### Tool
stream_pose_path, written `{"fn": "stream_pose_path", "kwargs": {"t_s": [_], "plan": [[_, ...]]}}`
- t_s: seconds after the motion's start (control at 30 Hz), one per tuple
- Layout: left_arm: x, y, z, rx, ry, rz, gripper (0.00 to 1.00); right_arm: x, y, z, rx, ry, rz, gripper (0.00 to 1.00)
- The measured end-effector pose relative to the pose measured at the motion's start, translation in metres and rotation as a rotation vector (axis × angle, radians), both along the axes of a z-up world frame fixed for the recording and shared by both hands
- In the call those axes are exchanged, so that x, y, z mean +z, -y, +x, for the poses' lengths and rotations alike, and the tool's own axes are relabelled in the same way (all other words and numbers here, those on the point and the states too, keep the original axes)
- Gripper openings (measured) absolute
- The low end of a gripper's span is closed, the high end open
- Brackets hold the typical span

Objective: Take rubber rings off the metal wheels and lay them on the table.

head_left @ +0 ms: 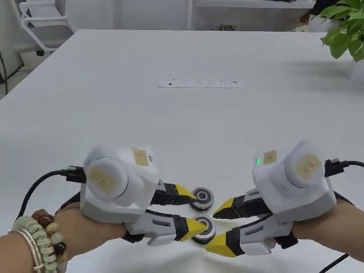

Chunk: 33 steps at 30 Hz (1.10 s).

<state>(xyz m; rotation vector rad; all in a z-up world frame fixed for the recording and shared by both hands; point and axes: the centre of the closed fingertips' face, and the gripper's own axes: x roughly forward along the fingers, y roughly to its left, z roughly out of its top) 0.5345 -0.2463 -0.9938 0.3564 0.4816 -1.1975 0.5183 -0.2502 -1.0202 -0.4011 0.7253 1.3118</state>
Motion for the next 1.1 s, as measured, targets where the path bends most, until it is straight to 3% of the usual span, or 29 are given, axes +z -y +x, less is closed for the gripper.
{"fn": "stream_pose_path", "kwargs": {"t_s": [0.1, 0.27, 0.43, 0.77, 1.1], "plan": [[-0.005, 0.002, -0.004, -0.008, -0.021, 0.004, 0.25, -0.001, 0.0, -0.001, -0.003, -0.009, 0.002, 0.3], [-0.014, 0.004, -0.008, -0.025, -0.02, 0.034, 0.24, -0.002, 0.001, 0.0, 0.002, 0.004, -0.011, 0.27], [-0.013, 0.005, -0.008, -0.012, -0.031, 0.013, 0.21, -0.004, 0.002, 0.0, 0.006, 0.013, -0.019, 0.24], [-0.014, 0.005, -0.006, -0.011, 0.005, 0.02, 0.16, -0.006, 0.003, 0.003, 0.011, 0.034, -0.03, 0.19], [-0.014, 0.005, -0.006, -0.009, 0.009, 0.009, 0.14, -0.007, 0.006, 0.005, 0.048, 0.095, -0.061, 0.14]]}}
